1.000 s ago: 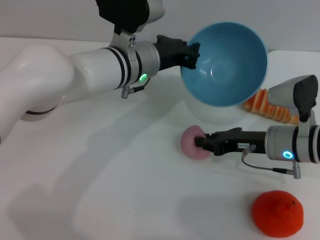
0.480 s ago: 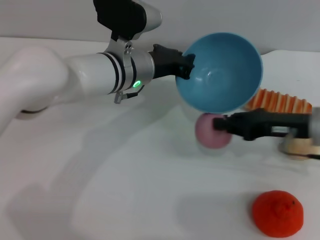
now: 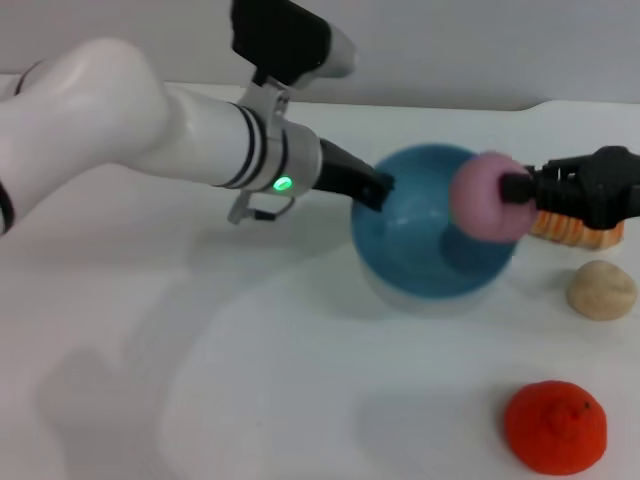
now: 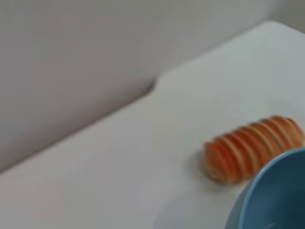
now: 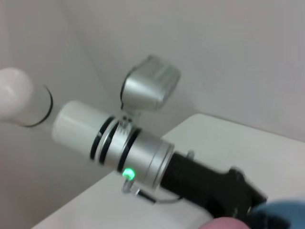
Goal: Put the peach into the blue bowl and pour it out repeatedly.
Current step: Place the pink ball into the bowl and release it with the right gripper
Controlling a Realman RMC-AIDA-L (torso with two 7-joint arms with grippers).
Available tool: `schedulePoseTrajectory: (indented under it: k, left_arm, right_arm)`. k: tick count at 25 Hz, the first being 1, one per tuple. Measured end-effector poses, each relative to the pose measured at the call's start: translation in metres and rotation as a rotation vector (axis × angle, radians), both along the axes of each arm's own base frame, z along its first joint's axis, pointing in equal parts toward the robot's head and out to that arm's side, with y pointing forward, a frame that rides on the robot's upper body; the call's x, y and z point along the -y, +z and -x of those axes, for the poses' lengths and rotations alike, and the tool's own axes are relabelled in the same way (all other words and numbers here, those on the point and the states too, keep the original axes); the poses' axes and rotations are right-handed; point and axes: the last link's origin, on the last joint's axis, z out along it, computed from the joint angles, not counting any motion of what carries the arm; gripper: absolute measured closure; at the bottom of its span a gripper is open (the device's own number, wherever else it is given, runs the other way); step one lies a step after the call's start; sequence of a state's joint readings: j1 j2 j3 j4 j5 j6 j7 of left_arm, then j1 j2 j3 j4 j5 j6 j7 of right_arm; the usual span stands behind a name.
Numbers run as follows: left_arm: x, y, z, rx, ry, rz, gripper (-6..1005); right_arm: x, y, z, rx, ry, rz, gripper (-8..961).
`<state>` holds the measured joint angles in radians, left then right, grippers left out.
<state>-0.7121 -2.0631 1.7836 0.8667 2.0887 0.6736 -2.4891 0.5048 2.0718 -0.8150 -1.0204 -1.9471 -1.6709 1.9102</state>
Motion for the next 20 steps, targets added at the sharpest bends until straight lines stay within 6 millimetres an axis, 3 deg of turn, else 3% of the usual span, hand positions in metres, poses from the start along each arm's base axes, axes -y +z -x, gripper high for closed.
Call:
schedulePoseTrajectory:
  k: [9, 13, 20]
  left_arm:
    - [0.009, -0.015, -0.018, -0.008, -0.04, 0.055, 1000]
    - [0.007, -0.015, -0.02, -0.002, -0.043, 0.047, 1001]
    - [0.006, -0.015, -0.019, -0.002, -0.043, 0.035, 1001]
  right_arm:
    - [-0.016, -0.03, -0.026, 0.076, -0.152, 0.003, 831]
    - [-0.017, -0.029, -0.031, 0.082, -0.152, -0.029, 789]
    - [-0.018, -0.021, -0.036, 0.076, -0.167, -0.068, 618]
